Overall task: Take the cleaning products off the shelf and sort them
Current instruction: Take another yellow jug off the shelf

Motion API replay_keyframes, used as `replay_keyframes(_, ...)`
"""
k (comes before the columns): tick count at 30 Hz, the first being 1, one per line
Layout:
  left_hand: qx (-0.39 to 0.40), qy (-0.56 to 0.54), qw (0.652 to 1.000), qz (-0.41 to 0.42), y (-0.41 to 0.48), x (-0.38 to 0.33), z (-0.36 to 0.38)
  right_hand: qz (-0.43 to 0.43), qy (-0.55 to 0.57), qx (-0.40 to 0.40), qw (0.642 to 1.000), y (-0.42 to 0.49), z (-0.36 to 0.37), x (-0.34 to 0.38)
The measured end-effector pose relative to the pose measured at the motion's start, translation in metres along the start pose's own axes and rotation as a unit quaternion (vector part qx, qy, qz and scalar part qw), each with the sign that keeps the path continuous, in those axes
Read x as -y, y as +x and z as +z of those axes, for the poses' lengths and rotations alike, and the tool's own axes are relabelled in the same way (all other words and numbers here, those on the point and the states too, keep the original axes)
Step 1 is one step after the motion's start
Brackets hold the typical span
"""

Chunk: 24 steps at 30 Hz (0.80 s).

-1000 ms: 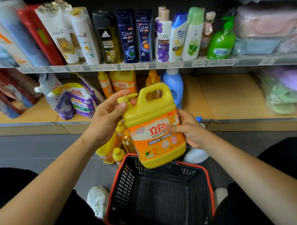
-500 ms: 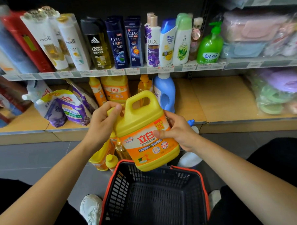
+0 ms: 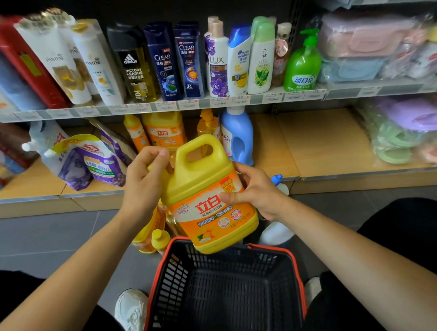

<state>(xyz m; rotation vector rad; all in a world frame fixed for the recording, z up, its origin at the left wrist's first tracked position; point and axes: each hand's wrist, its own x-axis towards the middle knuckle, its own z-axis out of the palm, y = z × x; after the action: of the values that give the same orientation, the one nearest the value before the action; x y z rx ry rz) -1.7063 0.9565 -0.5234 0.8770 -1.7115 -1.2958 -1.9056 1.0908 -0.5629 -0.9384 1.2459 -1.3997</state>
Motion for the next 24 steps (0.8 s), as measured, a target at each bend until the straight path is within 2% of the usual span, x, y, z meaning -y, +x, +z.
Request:
replay_keyframes(5, 0.073, -0.049, 0.996, 0.014, 0.004, -0.002, -0.005, 0.015, 0.033, -0.007, 0.999, 0.002, -0.005, -0.001)
replay_keyframes(15, 0.125, -0.193, 0.970, -0.075, 0.005, 0.004, -0.010, 0.029, 0.084, -0.038, 0.995, 0.003, -0.007, 0.000)
replay_keyframes(21, 0.167, -0.197, 0.958, -0.122, -0.004, 0.018, -0.006, 0.028, 0.102, -0.057, 0.993, 0.003, -0.006, 0.000)
replay_keyframes(24, 0.204, -0.157, 0.955, -0.145, -0.010, 0.024, -0.006, 0.012, 0.105, -0.086, 0.991, 0.005, -0.006, 0.001)
